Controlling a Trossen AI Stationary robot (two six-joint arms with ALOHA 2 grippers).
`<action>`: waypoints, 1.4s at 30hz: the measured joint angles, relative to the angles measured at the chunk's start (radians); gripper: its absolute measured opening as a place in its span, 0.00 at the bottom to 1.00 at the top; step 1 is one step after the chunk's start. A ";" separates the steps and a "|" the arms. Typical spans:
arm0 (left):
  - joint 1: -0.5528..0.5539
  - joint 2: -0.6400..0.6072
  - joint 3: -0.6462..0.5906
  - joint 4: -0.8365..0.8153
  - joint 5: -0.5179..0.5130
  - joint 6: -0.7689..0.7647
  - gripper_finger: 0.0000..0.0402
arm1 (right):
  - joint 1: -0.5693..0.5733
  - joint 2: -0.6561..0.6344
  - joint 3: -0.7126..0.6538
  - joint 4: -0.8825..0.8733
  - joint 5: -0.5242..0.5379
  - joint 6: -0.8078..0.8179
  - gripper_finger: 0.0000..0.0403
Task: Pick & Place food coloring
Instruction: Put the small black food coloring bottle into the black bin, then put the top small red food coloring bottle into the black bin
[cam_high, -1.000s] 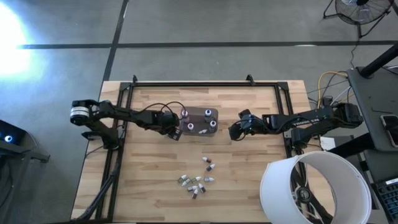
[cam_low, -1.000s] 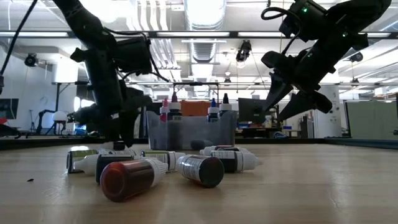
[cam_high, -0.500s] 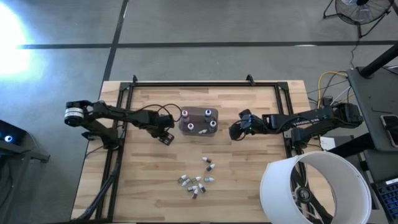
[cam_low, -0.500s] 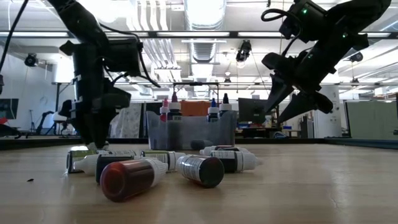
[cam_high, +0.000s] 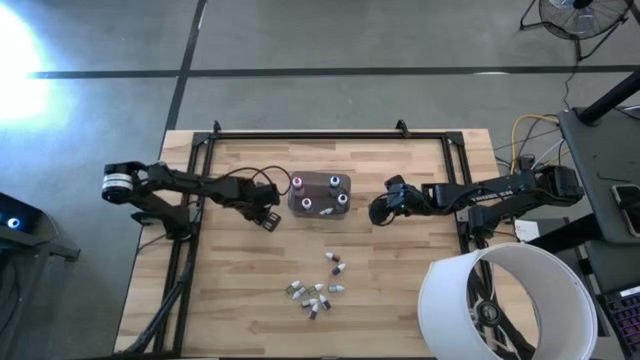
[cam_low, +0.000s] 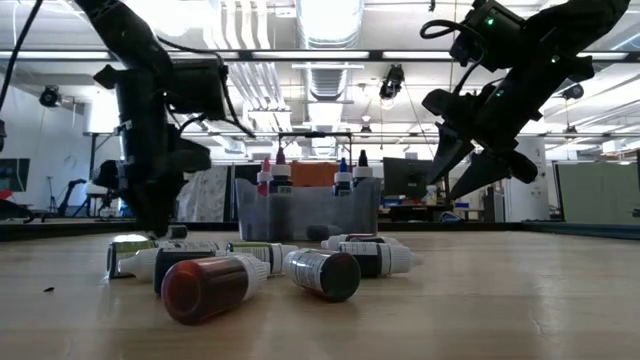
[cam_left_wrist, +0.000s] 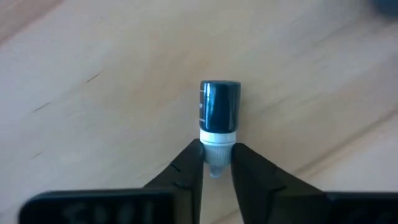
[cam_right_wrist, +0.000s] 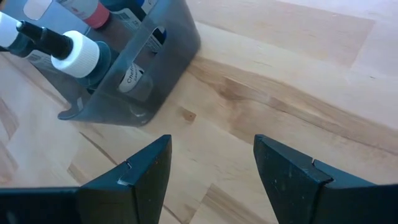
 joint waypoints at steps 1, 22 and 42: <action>0.000 -0.003 0.004 0.009 -0.002 0.000 0.10 | 0.000 0.000 0.000 -0.001 0.000 -0.003 0.55; 0.017 -0.081 0.350 0.318 -0.022 0.241 0.10 | 0.000 0.000 -0.001 -0.013 -0.033 -0.023 0.55; -0.142 -0.024 0.592 -0.222 -0.005 0.470 0.51 | 0.031 -0.002 -0.001 -0.013 -0.266 -0.244 0.55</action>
